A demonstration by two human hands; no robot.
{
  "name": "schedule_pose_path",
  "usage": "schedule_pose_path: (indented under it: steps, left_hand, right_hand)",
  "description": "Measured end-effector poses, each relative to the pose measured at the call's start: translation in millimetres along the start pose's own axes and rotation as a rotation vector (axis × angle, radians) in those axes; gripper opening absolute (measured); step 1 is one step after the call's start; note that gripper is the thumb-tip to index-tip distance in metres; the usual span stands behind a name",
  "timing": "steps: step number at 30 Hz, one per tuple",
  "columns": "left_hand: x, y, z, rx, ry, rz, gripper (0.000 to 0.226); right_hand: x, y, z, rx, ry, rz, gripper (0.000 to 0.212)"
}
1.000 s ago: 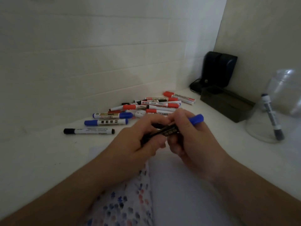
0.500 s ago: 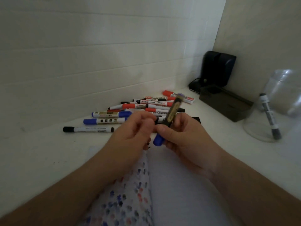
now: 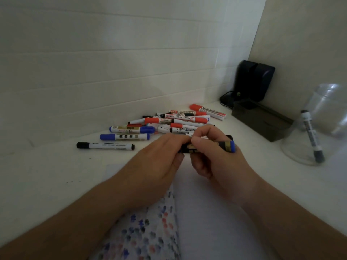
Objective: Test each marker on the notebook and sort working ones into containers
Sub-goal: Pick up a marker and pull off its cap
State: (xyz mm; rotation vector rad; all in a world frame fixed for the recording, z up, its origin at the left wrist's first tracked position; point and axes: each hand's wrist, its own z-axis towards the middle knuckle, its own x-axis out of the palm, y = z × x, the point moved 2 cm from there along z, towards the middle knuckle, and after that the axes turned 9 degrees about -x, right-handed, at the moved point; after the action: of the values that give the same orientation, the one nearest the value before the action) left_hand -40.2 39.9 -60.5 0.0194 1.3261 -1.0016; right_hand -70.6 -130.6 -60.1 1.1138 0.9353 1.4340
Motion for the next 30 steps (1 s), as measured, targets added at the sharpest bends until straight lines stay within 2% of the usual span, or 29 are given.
schedule_pose_path:
  steps: [3,5,8,11,12,14,15,17,19,21,24,30]
  left_hand:
    - [-5,-3,3,0.021,0.034,0.009,0.023]
    - [-9,-1,4,0.014,0.024,0.029,0.030]
    - [-10,3,4,-0.055,0.062,0.064,0.053]
    - [-14,11,7,-0.252,0.180,0.119,0.096]
    - [-18,14,7,-0.321,0.203,0.136,0.104]
    - [-25,22,8,-0.381,0.221,0.200,0.091]
    - [-25,24,6,-0.395,0.237,0.251,0.079]
    - [-21,26,4,-0.429,0.233,0.341,0.068]
    - [-13,25,5,-0.477,0.194,0.377,0.066]
    - [-5,21,6,-0.507,0.177,0.376,0.060]
    - [0,18,9,-0.533,0.163,0.345,0.052]
    - [5,21,13,-0.536,0.141,0.281,0.052]
  right_hand:
    - [5,1,-1,-0.004,0.007,-0.023,0.009]
    - [3,-1,-1,0.006,0.023,0.030,0.006]
    - [1,-2,-1,0.004,0.038,0.065,0.006]
    - [-6,-1,1,0.015,0.004,0.152,0.010]
    - [-10,1,3,0.013,-0.015,0.184,0.012]
    - [-19,3,6,0.005,-0.049,0.192,0.013]
    - [-23,3,7,-0.002,-0.060,0.157,0.013]
    - [-27,0,7,-0.014,-0.051,0.022,0.010]
    - [-24,-2,7,-0.020,-0.039,-0.104,0.010]
    - [-23,-4,10,-0.014,-0.059,-0.188,0.021]
    - [-17,-6,15,-0.002,-0.065,-0.358,0.014]
    - [-6,-13,18,-0.023,-0.080,-0.565,0.012]
